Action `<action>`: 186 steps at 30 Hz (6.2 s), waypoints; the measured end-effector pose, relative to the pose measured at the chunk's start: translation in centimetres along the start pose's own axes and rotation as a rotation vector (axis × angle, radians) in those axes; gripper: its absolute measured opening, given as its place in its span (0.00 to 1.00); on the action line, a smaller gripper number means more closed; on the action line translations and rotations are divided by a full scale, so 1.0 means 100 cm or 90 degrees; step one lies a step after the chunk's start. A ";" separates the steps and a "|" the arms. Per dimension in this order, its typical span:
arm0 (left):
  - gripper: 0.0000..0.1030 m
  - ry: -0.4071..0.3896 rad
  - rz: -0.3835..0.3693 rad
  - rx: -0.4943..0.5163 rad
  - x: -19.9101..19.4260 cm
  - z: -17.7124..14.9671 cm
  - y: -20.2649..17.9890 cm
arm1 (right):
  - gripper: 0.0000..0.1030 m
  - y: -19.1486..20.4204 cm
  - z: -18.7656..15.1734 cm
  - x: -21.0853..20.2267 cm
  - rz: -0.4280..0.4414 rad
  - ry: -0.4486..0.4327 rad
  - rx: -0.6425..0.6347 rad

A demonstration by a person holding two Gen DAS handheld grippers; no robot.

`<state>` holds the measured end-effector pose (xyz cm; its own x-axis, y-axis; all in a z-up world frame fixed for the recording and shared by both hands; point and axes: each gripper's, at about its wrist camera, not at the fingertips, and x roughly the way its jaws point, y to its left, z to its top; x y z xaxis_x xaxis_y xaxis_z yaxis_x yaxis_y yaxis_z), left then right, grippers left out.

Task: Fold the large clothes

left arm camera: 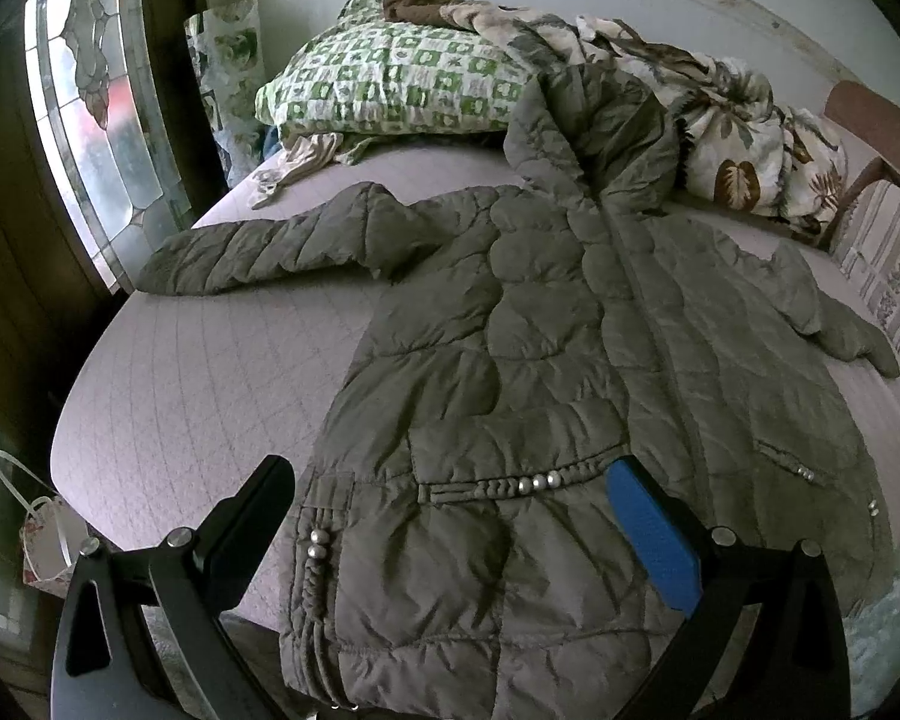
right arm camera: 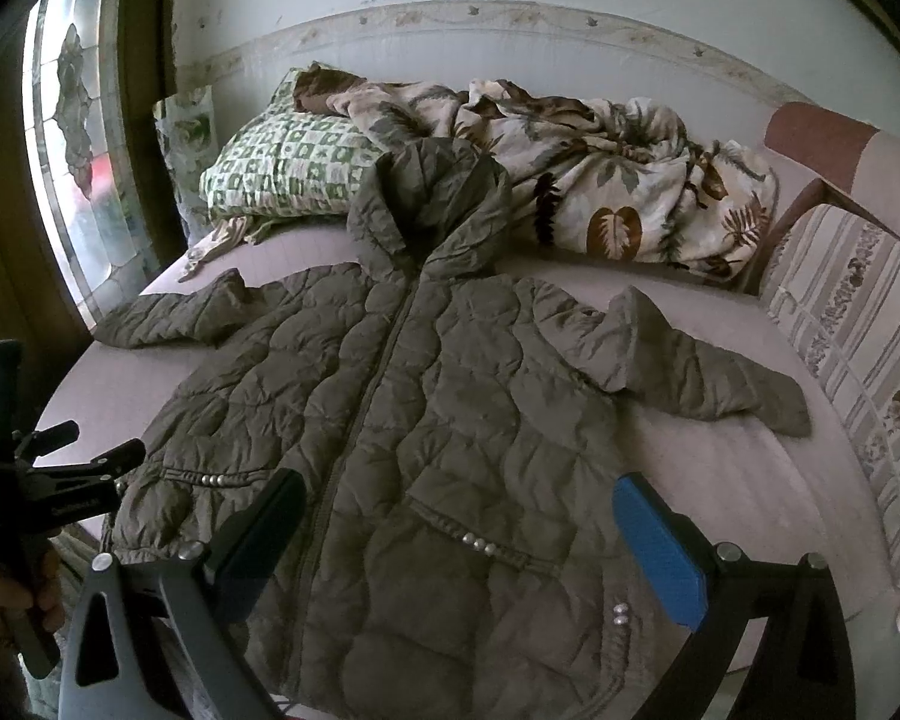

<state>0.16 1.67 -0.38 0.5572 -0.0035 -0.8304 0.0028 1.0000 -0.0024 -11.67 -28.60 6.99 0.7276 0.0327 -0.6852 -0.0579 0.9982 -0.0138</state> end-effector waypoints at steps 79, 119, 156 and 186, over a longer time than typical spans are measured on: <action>1.00 0.021 0.175 -0.259 0.175 0.168 0.319 | 1.00 0.187 0.080 0.191 0.096 0.075 -0.188; 0.12 -0.240 -0.093 -0.011 0.020 0.249 0.074 | 1.00 0.020 0.054 0.190 0.022 0.092 0.033; 0.71 -0.035 -0.020 0.057 0.169 0.197 0.018 | 0.29 -0.030 0.062 0.343 0.198 0.240 0.317; 0.74 -0.056 -0.016 0.137 0.121 0.141 -0.064 | 0.81 -0.178 0.027 0.226 -0.040 0.099 0.299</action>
<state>18.54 -4.82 -2.55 0.6244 -0.0386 -0.7801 0.1895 0.9764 0.1033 7.69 -45.51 -6.30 0.6074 0.0001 -0.7944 0.3228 0.9137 0.2469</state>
